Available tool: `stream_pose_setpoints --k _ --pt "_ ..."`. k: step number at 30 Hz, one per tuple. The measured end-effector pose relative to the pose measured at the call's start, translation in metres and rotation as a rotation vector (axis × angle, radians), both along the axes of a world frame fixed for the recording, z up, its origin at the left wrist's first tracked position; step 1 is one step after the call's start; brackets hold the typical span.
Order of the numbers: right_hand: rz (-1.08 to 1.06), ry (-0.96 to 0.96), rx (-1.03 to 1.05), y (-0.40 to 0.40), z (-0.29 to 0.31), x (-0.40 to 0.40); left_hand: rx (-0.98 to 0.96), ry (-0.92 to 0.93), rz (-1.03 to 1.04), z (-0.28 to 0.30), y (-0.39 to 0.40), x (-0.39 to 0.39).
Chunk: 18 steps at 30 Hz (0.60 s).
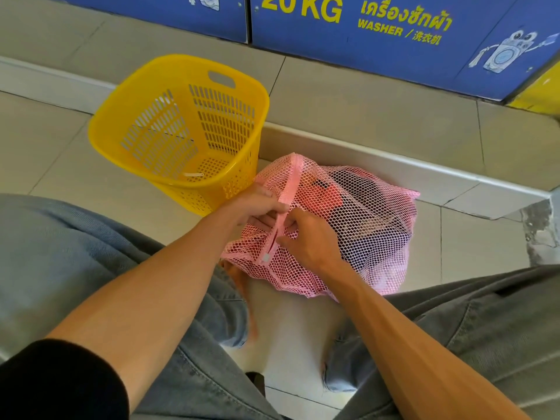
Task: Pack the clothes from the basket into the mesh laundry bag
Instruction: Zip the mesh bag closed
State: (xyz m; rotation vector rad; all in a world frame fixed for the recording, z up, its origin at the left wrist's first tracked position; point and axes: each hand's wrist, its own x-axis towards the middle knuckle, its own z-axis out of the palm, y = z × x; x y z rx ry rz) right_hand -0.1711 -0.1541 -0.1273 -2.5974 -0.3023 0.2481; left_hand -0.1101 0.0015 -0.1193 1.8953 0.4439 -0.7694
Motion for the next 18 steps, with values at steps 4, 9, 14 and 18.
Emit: stream_pose_setpoints --k 4,9,14,18 --pt "0.016 -0.036 -0.046 0.004 -0.006 -0.002 0.013 0.003 -0.019 0.0 0.002 -0.002" --pt "0.086 -0.117 -0.077 0.005 -0.005 -0.004 0.041 -0.02 0.002 0.001 0.004 -0.002" --pt "0.155 -0.154 -0.143 0.009 0.001 -0.008 0.176 -0.196 0.0 -0.003 -0.001 0.004" --pt "0.314 -0.028 -0.253 0.018 -0.002 -0.026 0.259 -0.3 0.045 -0.006 -0.003 0.009"
